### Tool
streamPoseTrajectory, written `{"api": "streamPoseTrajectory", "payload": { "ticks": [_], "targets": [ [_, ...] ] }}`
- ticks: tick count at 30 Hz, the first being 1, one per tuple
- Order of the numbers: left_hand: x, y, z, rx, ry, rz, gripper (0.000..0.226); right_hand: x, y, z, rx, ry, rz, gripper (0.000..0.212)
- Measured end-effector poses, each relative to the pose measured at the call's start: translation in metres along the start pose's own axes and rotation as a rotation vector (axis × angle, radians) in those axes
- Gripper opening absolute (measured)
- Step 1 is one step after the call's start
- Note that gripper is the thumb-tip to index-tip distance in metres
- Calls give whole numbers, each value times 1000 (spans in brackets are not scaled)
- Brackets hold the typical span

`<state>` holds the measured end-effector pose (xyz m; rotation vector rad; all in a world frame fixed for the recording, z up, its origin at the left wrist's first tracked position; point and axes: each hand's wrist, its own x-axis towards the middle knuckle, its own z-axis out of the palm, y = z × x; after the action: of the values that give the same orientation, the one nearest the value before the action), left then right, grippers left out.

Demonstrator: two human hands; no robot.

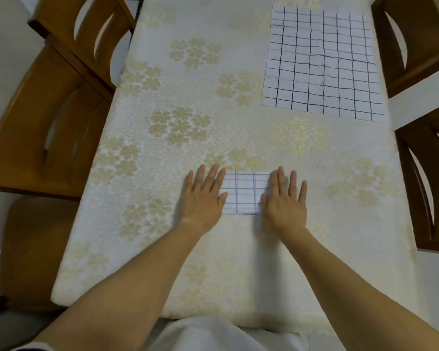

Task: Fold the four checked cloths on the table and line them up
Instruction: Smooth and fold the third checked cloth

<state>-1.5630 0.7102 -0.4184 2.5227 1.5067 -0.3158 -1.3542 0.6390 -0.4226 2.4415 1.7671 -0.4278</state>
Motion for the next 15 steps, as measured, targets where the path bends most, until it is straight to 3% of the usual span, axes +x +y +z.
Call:
{"api": "streamPoseTrajectory", "payload": {
  "ticks": [3,5,8,15],
  "targets": [
    [5,25,-11,-33,97,39,65,2,-31,-4,12,100,-172,61],
    [10,45,-7,-75,64,118,67,6,-44,5,-5,33,-245,63],
    [12,53,9,-176,-5,153,70,4,-39,19,-16,-51,-235,66],
    [5,14,10,-91,0,54,56,-6,-10,16,57,-20,-115,67]
  ]
}}
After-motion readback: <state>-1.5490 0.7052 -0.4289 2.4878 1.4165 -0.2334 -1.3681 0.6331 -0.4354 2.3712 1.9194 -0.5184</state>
